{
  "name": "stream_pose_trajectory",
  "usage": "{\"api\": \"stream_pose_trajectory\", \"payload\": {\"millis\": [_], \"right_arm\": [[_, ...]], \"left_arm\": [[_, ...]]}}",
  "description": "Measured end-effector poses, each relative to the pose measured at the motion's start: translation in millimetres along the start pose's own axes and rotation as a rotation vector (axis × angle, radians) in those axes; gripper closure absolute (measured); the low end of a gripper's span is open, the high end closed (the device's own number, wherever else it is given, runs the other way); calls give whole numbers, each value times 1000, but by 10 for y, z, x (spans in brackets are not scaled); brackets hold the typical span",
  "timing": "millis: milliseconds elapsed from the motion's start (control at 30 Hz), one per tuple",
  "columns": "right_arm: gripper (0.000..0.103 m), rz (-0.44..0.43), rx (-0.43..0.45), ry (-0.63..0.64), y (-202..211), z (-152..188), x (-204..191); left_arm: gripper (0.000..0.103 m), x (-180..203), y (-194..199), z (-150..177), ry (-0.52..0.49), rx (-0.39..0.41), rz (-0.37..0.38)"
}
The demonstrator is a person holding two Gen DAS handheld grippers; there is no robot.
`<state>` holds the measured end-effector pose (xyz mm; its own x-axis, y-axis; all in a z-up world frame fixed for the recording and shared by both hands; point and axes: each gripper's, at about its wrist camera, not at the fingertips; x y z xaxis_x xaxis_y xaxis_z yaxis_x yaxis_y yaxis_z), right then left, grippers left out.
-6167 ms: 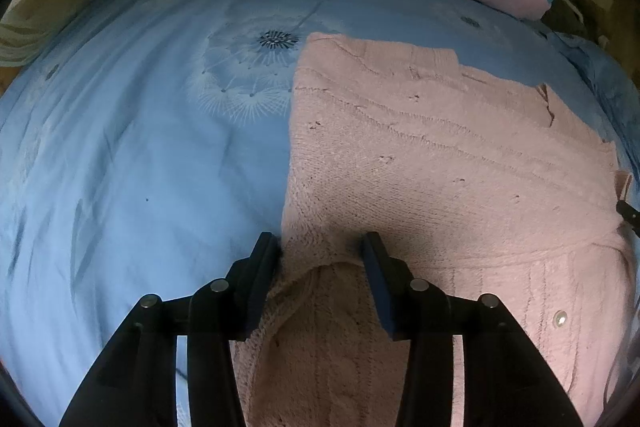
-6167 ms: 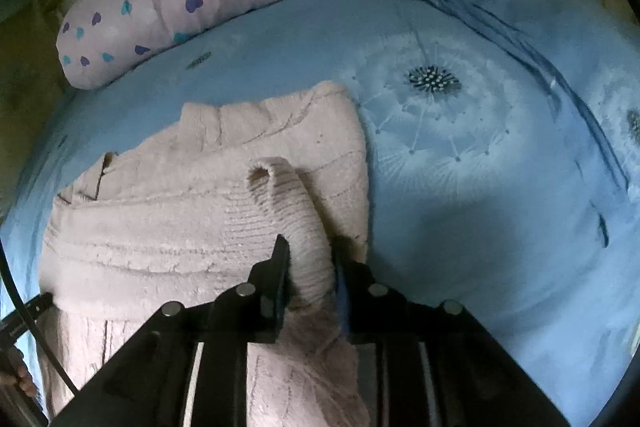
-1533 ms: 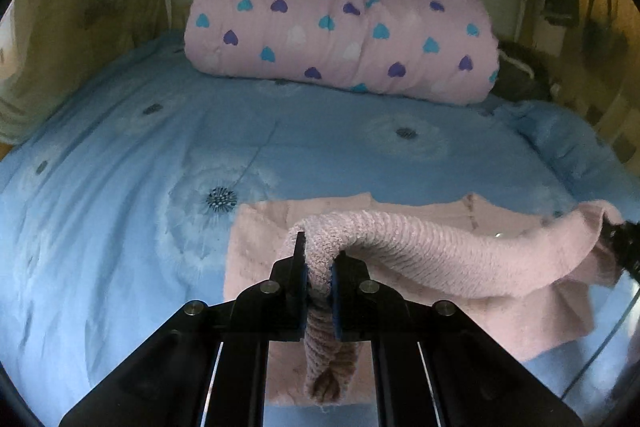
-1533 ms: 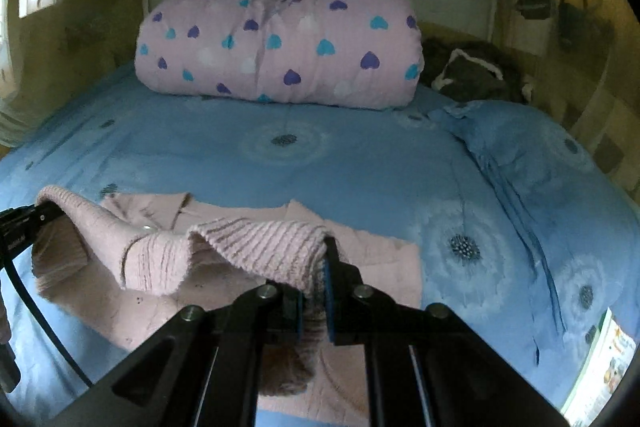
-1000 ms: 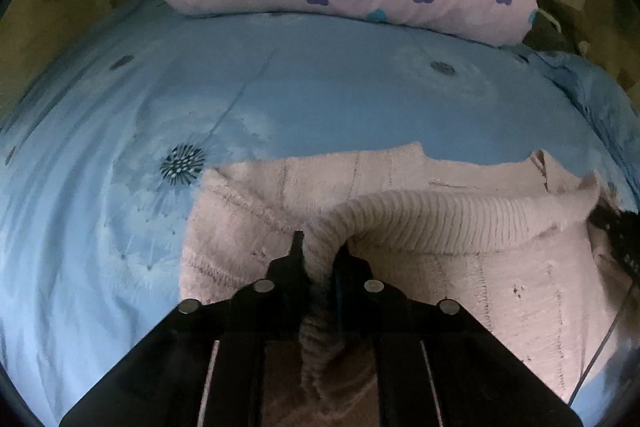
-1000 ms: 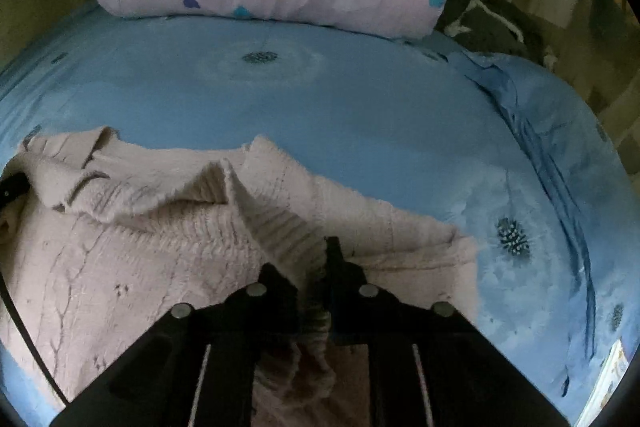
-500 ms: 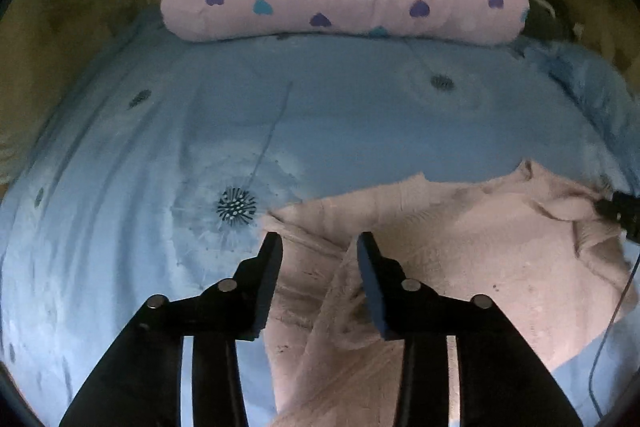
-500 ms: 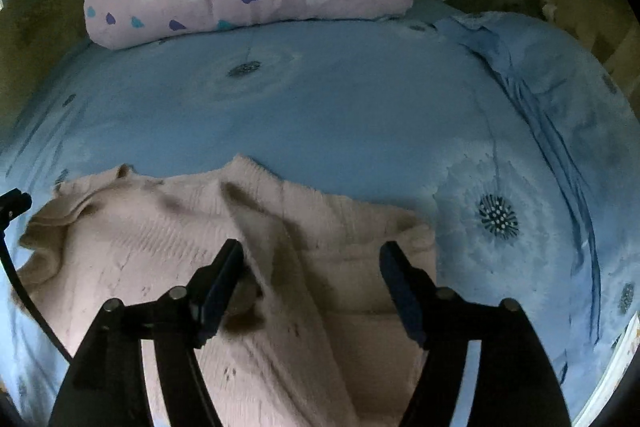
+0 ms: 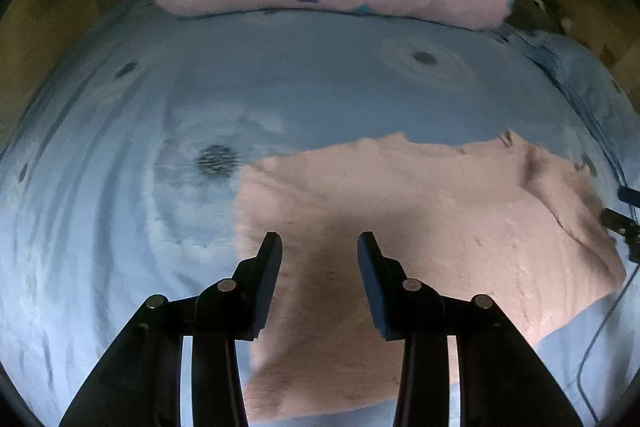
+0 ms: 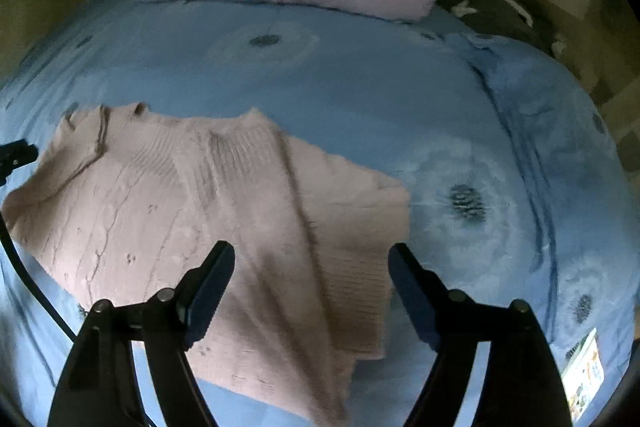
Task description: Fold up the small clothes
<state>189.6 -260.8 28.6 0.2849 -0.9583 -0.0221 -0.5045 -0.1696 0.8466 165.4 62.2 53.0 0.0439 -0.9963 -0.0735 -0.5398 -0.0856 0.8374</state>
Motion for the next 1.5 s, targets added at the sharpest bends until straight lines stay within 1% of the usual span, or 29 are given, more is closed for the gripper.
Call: {"api": "stream_pose_trajectory", "payload": {"millis": [133,200,300,400,467,500,533,567,600,633,700,767,800,867,900,1000,1067,1100,1167,1233,1300,1367,1400,1433,1500], "right_arm": [[20,-38,-15,33,-225,-17,-213],[20,-31,-39,43,-370,-20,-290],[21,35,-60,48,-563,-26,-346],[21,27,-32,21,-591,-51,-323],[21,22,-15,5,-588,-61,-300],[23,16,-7,-4,-583,-62,-282],[25,3,0,-12,-581,-63,-261],[31,-11,5,-17,-586,-63,-243],[39,-28,9,-24,-583,-55,-232],[45,-43,17,-29,-578,-48,-227],[73,-37,36,-21,-557,-46,-241],[84,-18,49,-7,-528,-52,-262],[86,-25,60,-4,-491,-61,-259],[87,-22,85,-11,-401,-57,-243],[87,-13,115,-23,-325,-63,-193],[87,4,165,-86,-220,-78,32],[87,1,170,-138,-227,-77,182],[90,26,172,-162,-254,-78,267],[90,69,171,-208,-312,-70,455],[90,92,152,-293,-401,-25,692],[90,157,118,-317,-522,29,848],[90,202,86,-318,-626,86,939],[89,214,68,-324,-671,125,990],[89,208,68,-336,-681,172,1036],[85,187,91,-363,-618,240,1081]], "left_arm": [[70,311,-124,57,-84,5,54],[70,431,-211,83,-120,2,55],[70,557,-382,96,-155,-9,17],[73,589,-424,91,-172,36,-29],[80,590,-448,69,-170,48,-43],[82,588,-456,61,-167,50,-43],[87,589,-457,61,-166,54,-50],[91,585,-456,60,-167,58,-55],[93,577,-450,64,-166,62,-53],[97,574,-450,61,-166,63,-56],[99,549,-424,64,-168,72,-64],[100,493,-366,50,-160,94,-73],[100,465,-337,50,-155,108,-79],[100,350,-272,16,-135,144,-103],[100,259,-254,-18,-119,155,-115],[100,4,-328,-115,-73,145,-155],[100,-135,-398,-160,-44,132,-168],[100,-231,-466,-186,-23,119,-170],[100,-327,-557,-185,-4,99,-178],[99,-394,-668,-157,3,77,-174],[97,-420,-737,-128,-5,72,-186],[96,-435,-757,-112,-4,72,-207],[96,-450,-749,-106,3,70,-207],[96,-472,-728,-99,16,63,-191],[96,-512,-670,-81,45,48,-161]]}}
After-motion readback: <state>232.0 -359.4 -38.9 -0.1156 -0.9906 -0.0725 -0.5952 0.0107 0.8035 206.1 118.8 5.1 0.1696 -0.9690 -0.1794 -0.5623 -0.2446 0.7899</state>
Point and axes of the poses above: each gripper's, at about its wrist camera, not at the fingertips, and y roughly against the way its jaws point, x to its right, z to its underside, and after that the axes turned 6 degrees about -z, right-handed
